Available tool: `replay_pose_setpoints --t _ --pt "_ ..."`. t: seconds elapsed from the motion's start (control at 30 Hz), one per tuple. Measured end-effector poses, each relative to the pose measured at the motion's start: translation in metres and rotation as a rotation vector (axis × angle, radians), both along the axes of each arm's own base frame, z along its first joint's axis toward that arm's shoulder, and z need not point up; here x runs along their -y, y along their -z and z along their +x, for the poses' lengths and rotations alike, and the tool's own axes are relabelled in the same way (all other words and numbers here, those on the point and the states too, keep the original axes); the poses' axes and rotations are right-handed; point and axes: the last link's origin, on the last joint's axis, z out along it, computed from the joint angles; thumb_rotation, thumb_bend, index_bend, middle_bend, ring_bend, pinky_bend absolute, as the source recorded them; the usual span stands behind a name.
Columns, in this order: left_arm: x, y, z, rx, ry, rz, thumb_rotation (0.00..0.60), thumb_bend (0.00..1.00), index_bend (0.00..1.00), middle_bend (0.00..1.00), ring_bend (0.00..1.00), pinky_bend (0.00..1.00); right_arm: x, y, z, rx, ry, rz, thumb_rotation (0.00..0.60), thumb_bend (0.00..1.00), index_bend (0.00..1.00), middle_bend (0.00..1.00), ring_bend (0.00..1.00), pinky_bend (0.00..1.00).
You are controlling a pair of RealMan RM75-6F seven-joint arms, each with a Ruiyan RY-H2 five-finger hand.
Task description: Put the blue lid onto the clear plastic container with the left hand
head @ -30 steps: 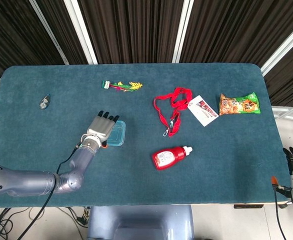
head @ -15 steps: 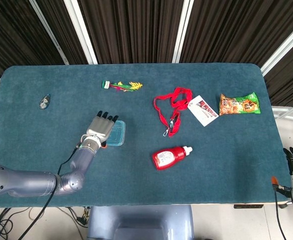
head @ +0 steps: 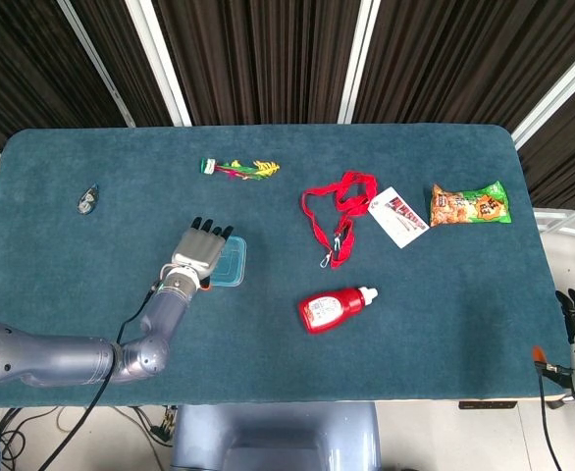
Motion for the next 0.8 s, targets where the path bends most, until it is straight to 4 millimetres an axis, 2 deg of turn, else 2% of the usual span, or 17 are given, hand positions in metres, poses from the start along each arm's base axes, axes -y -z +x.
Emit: replay_pose_setpoints --t 0.8 --pt "0.0028 0.0063 0.0056 -0.006 0.01 0.0 0.6 0.17 0.0 0.28 0.0 0.0 0.0 -0.0004 0.0 0.001 0.0 0.0 0.6 0.39 0.06 0.04 0.03 0.0"
